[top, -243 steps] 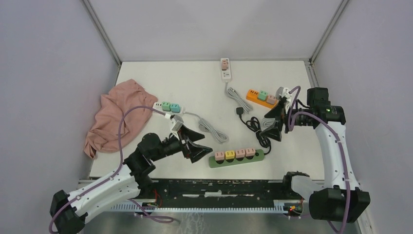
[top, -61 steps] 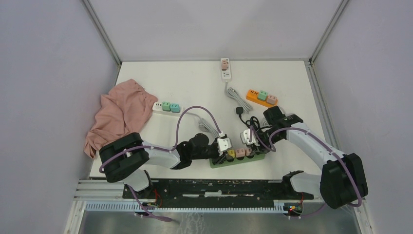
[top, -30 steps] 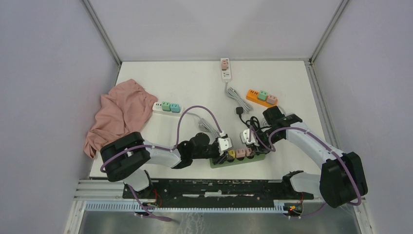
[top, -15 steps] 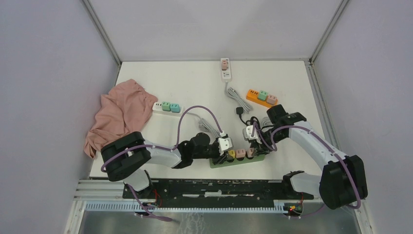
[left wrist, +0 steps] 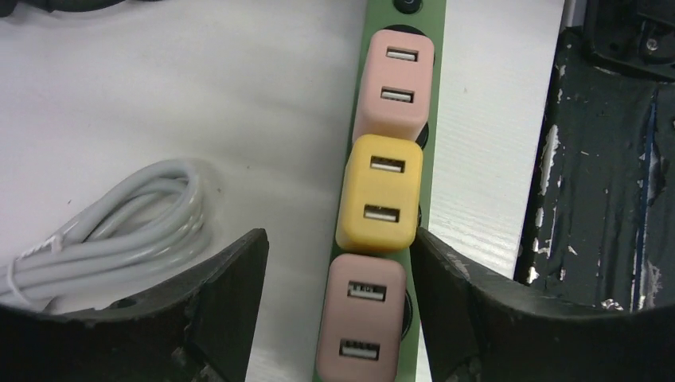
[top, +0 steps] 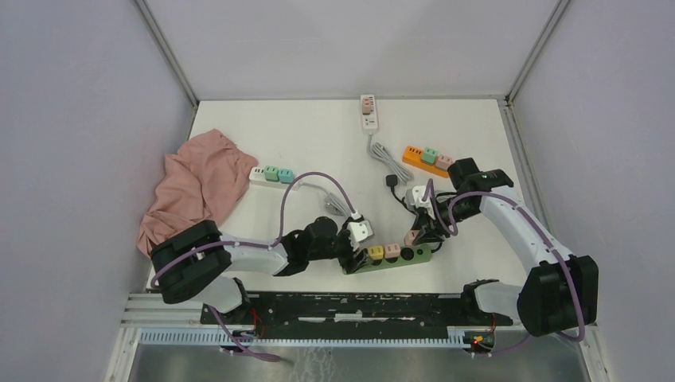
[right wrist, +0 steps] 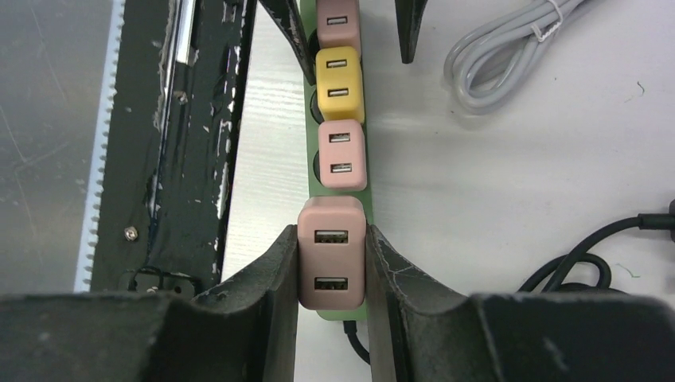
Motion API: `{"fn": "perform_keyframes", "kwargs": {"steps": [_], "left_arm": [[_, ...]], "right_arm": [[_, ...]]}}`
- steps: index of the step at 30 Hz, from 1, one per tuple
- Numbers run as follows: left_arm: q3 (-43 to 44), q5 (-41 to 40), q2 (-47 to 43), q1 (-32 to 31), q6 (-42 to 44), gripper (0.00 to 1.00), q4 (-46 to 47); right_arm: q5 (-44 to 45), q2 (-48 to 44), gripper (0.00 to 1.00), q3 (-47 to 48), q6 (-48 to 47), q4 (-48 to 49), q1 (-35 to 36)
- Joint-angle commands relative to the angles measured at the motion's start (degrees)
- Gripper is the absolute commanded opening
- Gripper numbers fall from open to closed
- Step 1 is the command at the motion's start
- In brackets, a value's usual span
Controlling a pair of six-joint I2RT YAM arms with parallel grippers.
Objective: Pull the plug off the socket
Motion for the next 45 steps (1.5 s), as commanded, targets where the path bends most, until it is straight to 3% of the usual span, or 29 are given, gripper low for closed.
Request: {"fn": "perform_keyframes", "kwargs": {"steps": [1, 7, 12, 17, 20, 31, 45], "left_arm": [[-1.37, -2.6, -7.16, 0.41, -4.32, 0.76, 1.08], [-2.49, -3.63, -15.16, 0.44, -7.19, 0.8, 1.11], [-3.17, -5.93, -21.61, 0.63, -12.87, 0.84, 0.76], [0.1, -11.35, -25.35, 1.6, -21.09, 0.87, -5.86], [3.44, -11.76, -24.97, 2.93, -24.97, 0.87, -10.45], [17.38, -18.0, -17.09, 4.04, -34.6, 0.86, -26.02], [29.32, -26.81, -4.67, -1.22, -30.8, 0.87, -35.58]], "right_arm": [[-6.56, -1.5, 0.01, 2.76, 8.59, 0.53, -1.31], [-9.98, -0.21, 0.02, 3.48, 28.48, 11.21, -1.66], [-12.42, 1.78, 0.03, 2.49, 50.79, 24.59, -2.03], [-11.21, 5.2, 0.04, 1.88, 72.64, 36.05, -2.28], [-9.91, 8.16, 0.04, 2.91, 79.87, 37.41, -2.26], [-10.02, 15.73, 0.11, 5.57, 87.49, 35.91, -2.37], [-10.67, 17.85, 0.14, 6.32, 88.28, 35.49, -2.51]]}}
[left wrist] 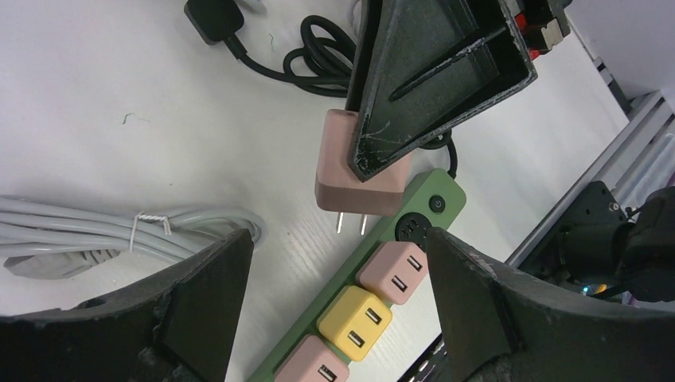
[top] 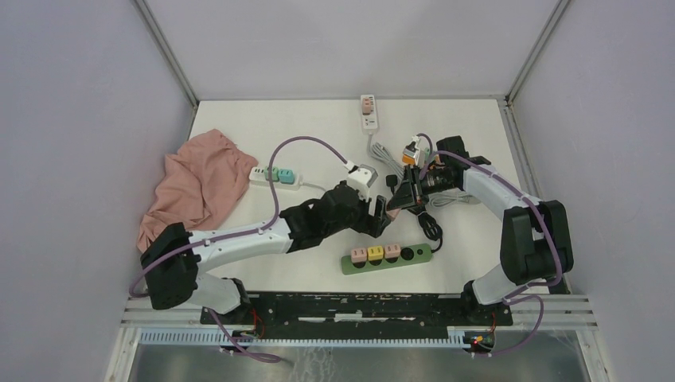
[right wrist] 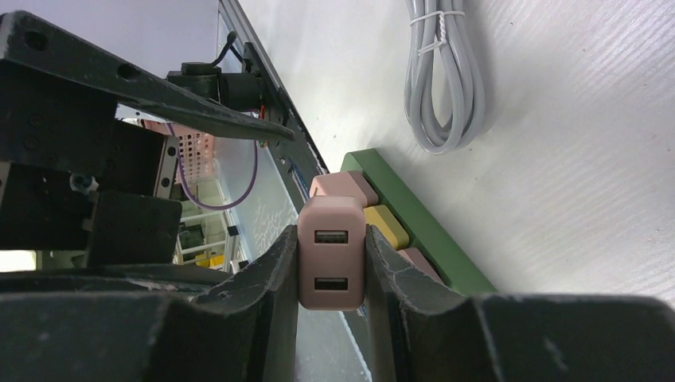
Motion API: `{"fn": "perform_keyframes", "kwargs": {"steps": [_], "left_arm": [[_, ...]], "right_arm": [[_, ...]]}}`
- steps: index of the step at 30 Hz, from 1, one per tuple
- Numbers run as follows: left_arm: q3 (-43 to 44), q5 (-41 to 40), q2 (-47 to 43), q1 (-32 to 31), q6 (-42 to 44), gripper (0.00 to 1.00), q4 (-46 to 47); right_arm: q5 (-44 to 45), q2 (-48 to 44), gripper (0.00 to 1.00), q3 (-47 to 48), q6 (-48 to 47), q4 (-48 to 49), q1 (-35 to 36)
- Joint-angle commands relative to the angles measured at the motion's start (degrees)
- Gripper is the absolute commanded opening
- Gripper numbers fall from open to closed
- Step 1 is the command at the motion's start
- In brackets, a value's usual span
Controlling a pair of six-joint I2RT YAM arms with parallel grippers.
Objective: Pull the plug off the socket
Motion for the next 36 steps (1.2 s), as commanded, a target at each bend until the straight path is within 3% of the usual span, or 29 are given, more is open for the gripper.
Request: {"fn": "perform_keyframes", "kwargs": {"steps": [1, 6, 12, 14, 18, 21, 23, 28, 36], "left_arm": [[6.14, -4.24, 3.85, -1.21, 1.53, 0.87, -2.66], [10.49, -5.19, 8.55, -2.15, 2.3, 0.85, -3.7], [15.34, -5.59, 13.55, -2.62, 2.26, 0.71, -7.36], [15.71, -5.18, 14.01, -2.6, 2.34, 0.61, -7.47], [15.9, -5.48, 14.01, -2.69, 2.65, 0.2, -7.68], [15.33, -6.19, 13.36, -2.66, 3.3, 0.09, -7.93], [14.28, -7.17, 12.55, -2.64, 3.76, 0.04, -7.77], [9.45, -10.58, 8.77, -2.54, 4.19, 0.03, -6.54], [-2.35, -21.14, -0.68, -0.65, 0.49, 0.03, -4.66]], "right_arm": [[-2.41, 0.1, 0.14, 2.5, 0.53, 0.76, -0.23], [-2.53, 0.15, 0.14, 2.51, 0.41, 0.57, -0.27], [-2.63, 0.11, 0.14, 2.59, 0.42, 0.47, -0.27], [-2.68, 0.12, 0.14, 2.66, 0.44, 0.43, -0.29], [-2.82, 0.13, 0.16, 2.69, 0.43, 0.36, -0.22], [-2.89, 0.13, 0.33, 2.75, -0.01, 0.06, -0.29], [-2.99, 0.01, 0.5, 3.18, -0.93, -0.65, -0.22], [-2.95, -0.47, 0.69, 4.77, -4.45, -4.04, -0.27], [-1.27, -1.52, 0.71, 6.31, -9.5, -7.27, -0.69]]}}
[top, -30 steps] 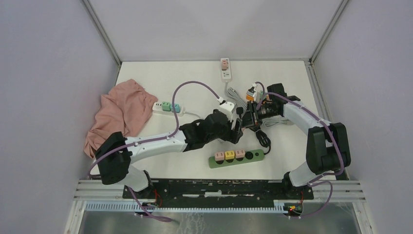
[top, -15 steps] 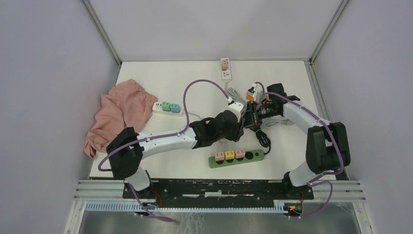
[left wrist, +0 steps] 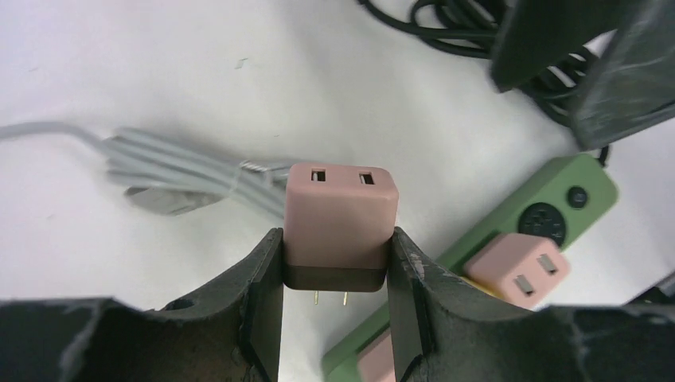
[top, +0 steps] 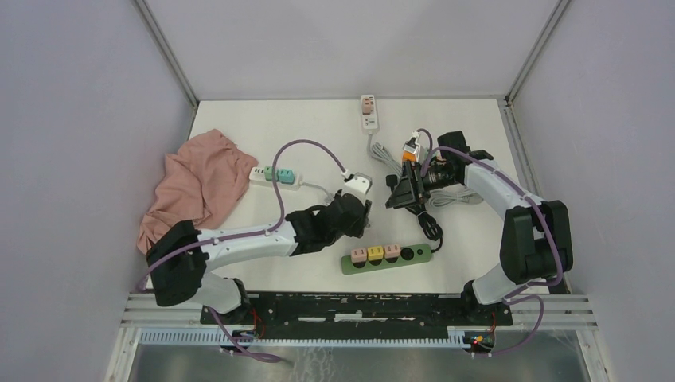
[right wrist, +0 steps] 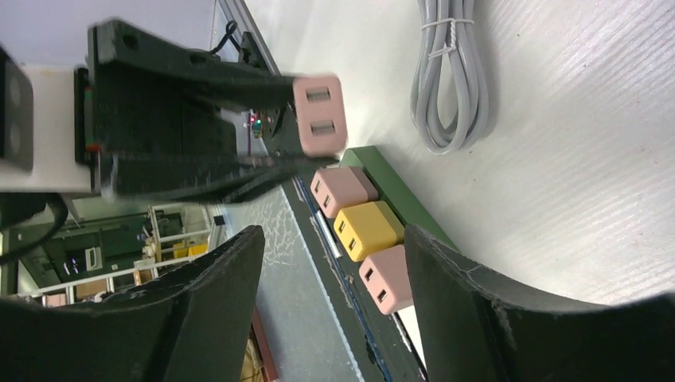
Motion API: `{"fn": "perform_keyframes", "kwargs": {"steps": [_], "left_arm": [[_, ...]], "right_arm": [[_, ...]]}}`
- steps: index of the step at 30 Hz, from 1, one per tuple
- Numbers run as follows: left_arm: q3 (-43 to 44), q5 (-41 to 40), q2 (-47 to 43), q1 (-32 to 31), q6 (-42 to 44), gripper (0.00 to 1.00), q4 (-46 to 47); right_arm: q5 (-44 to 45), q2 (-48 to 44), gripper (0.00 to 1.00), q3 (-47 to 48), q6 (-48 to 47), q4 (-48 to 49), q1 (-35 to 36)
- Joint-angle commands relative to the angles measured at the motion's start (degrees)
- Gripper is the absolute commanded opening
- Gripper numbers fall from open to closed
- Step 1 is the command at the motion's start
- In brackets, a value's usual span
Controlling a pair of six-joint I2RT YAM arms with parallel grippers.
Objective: Pull the plug off the socket
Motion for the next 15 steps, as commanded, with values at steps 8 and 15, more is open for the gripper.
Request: {"fn": "perform_keyframes", "kwargs": {"steps": [8, 15], "left_arm": [[-18.23, 2.0, -16.77, 19.77, -11.17, 0.03, 8.03], [-23.43, -0.6, -19.51, 29.64, -19.46, 0.03, 6.45]], "right_arm": [[0.42, -2.09, 0.71, 2.73, -5.43, -2.8, -0.78], [0.74, -2.05, 0.71, 2.83, -5.78, -3.0, -0.88]]}}
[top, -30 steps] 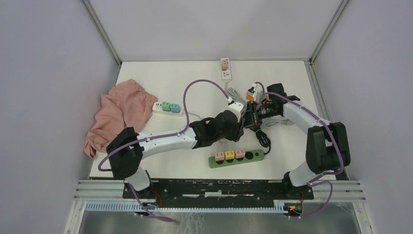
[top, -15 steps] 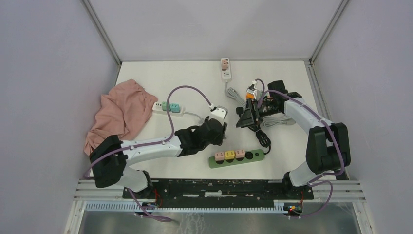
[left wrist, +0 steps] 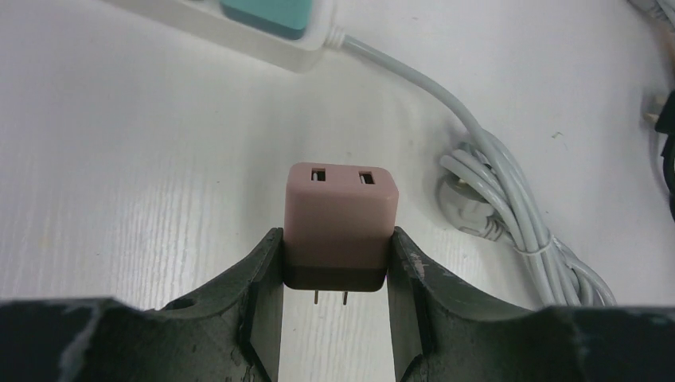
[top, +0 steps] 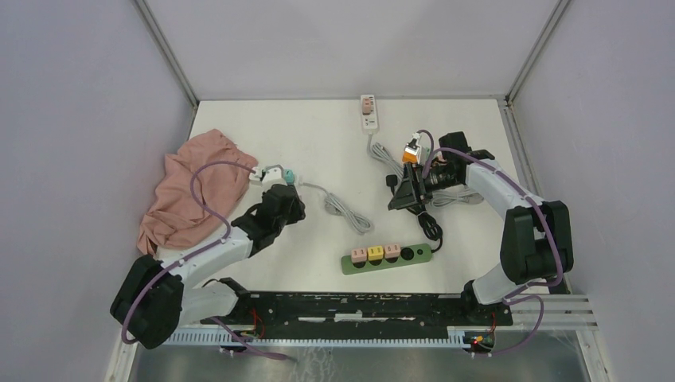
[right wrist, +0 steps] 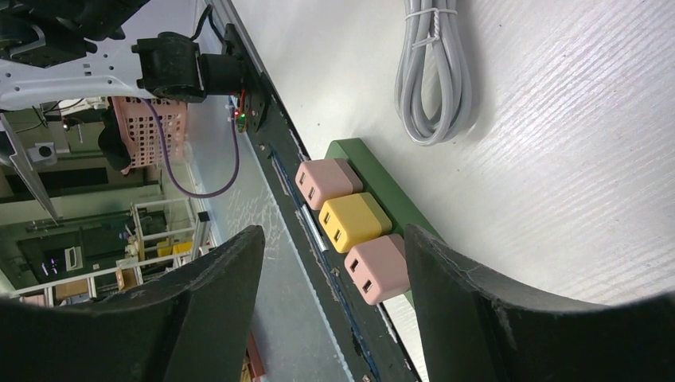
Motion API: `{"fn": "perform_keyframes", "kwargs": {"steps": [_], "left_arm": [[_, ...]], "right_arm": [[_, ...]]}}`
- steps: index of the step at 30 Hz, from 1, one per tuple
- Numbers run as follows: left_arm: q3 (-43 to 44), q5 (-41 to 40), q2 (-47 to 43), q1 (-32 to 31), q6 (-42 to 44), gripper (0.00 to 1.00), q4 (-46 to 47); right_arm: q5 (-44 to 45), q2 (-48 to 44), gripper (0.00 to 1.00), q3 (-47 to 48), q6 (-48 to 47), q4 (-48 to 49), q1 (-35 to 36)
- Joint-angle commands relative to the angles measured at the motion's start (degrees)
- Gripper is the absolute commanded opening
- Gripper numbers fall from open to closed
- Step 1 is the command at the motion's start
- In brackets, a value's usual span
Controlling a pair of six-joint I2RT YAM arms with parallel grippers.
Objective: Pull the plug off the socket
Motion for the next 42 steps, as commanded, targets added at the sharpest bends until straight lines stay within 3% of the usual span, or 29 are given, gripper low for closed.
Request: {"fn": "perform_keyframes", "kwargs": {"steps": [1, 9, 19, 25, 29, 31, 33, 35, 42], "left_arm": [[-0.3, -2.72, -0.56, 3.0, -9.72, 0.03, 0.85], [9.41, -12.35, 11.45, 7.83, -20.33, 0.05, -16.12], [28.26, -20.01, 32.38, 8.88, -27.09, 0.09, -40.65], [34.14, -18.77, 42.09, 9.04, -27.27, 0.13, -46.57], [31.7, -17.76, 40.01, 8.98, -25.8, 0.13, -42.79], [30.41, -17.58, 38.39, 9.07, -25.3, 0.22, -41.38], [29.81, -18.01, 37.3, 9.03, -25.6, 0.44, -41.26], [29.37, -18.65, 36.39, 9.07, -26.56, 0.58, -41.72], [26.75, -17.53, 32.14, 9.01, -26.35, 0.81, -40.1]], "right_arm": [[-0.77, -1.79, 0.71, 2.54, -1.43, -0.14, -0.27], [-0.84, -1.81, 0.71, 2.59, -1.61, -0.29, -0.41], [-0.97, -1.88, 0.71, 2.69, -1.79, -0.56, -0.49], [-0.89, -1.84, 0.71, 2.76, -2.03, -0.71, -0.63], [-1.02, -1.77, 0.71, 2.83, -2.07, -0.8, -0.6], [-1.05, -1.77, 0.71, 2.88, -2.05, -0.84, -0.6], [-1.05, -1.8, 0.71, 2.93, -2.09, -0.88, -0.71], [-1.12, -1.75, 0.71, 2.92, -2.14, -0.96, -0.6], [-1.06, -1.66, 0.71, 2.89, -2.45, -1.08, -0.74]]}}
